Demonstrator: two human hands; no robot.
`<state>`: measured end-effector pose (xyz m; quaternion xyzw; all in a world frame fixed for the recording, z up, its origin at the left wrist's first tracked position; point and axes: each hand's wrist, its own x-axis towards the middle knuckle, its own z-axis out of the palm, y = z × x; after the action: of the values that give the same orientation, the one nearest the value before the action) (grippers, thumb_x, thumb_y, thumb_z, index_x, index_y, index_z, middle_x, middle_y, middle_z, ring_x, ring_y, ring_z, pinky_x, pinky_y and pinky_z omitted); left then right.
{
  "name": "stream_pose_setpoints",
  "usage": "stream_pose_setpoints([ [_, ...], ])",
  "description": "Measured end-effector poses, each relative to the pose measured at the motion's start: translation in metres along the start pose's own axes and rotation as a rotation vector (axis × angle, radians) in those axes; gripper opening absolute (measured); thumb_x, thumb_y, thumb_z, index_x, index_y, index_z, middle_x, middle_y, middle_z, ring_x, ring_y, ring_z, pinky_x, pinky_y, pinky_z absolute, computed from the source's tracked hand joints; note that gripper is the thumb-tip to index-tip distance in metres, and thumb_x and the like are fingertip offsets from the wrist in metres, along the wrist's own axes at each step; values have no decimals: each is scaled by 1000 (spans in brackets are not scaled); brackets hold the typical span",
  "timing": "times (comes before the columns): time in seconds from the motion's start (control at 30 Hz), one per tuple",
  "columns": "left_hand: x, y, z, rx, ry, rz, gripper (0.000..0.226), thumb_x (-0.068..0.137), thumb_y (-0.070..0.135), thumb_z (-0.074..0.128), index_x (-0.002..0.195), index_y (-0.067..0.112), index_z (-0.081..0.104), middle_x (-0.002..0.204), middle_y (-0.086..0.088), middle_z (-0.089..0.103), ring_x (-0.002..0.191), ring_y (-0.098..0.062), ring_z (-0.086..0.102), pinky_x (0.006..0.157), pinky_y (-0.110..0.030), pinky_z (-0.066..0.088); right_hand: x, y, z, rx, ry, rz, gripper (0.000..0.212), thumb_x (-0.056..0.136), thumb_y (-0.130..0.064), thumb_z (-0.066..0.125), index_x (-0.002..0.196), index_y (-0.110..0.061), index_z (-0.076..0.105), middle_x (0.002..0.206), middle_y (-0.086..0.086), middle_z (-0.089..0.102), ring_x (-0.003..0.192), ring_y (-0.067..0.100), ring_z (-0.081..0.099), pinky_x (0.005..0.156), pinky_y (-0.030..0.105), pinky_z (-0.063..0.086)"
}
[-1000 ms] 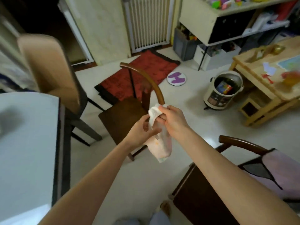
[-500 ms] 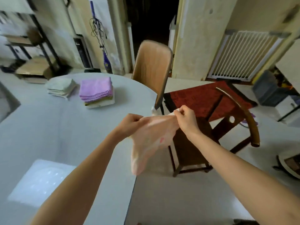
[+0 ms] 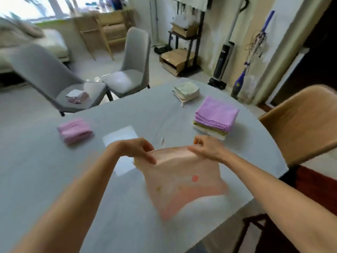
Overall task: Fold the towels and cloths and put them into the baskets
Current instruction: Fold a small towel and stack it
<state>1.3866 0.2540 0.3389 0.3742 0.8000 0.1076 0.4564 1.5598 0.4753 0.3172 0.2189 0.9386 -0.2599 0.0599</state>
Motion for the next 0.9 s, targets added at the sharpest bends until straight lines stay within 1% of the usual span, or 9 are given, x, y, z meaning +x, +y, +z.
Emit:
stream_pose_setpoints([
  [0.13,-15,-31,-5,195,118,-277,5,79,28,72,80,23,70,78,3,61,71,-15,55,65,-26,42,67,-25,-11,-114,-272,-290,19,88,-25,60,70,-24,52,76,-2,59,76,16,53,55,16,31],
  [0.23,-29,-44,-1,237,323,-496,20,85,17,60,102,12,70,104,-8,68,93,-27,63,74,-31,46,111,-58,3,-199,-366,-465,16,86,-11,56,75,-21,59,78,-1,61,80,19,56,61,23,35],
  [0.33,-43,-58,3,276,443,-688,30,91,6,45,115,8,64,122,-13,63,110,-31,61,88,-35,48,139,-84,16,-167,-272,-565,22,84,1,52,93,-8,69,96,10,70,92,25,63,69,24,35],
  [0.43,-62,-71,-2,272,688,-807,34,94,4,39,118,10,62,125,-12,62,113,-31,60,87,-32,46,156,-107,18,-83,15,-598,30,78,10,48,90,-6,71,92,10,68,88,28,62,66,26,35],
  [0.57,-90,-77,-15,191,1054,-782,20,96,20,42,106,17,59,106,-13,66,99,-37,63,90,-46,47,162,-122,16,-106,267,-714,30,65,10,71,91,-6,70,95,10,66,83,31,60,69,30,49],
  [0.67,-109,-79,-5,240,1077,-703,28,92,37,53,119,31,54,111,-5,65,98,-32,62,96,-53,39,154,-114,23,-180,342,-856,40,56,19,74,89,-4,70,101,14,69,83,37,64,68,37,54],
  [0.73,-109,-89,17,323,1167,-407,39,88,12,60,123,30,56,107,-5,70,84,-32,68,75,-47,54,142,-94,37,-244,305,-944,47,54,27,66,88,-6,70,104,12,70,85,36,66,64,39,57],
  [0.8,-97,-109,49,548,1023,-281,54,76,-6,65,121,24,60,103,-5,72,70,-29,70,50,-40,54,126,-69,56,-324,219,-1019,50,52,27,63,88,-7,71,104,11,71,88,33,69,68,39,58],
  [0.9,-63,-122,109,401,558,-480,36,96,10,44,127,23,57,123,-7,62,106,-29,62,82,-40,52,101,-28,91,-441,-41,-1015,36,67,9,51,92,-6,72,106,13,70,92,32,69,78,39,57],
])
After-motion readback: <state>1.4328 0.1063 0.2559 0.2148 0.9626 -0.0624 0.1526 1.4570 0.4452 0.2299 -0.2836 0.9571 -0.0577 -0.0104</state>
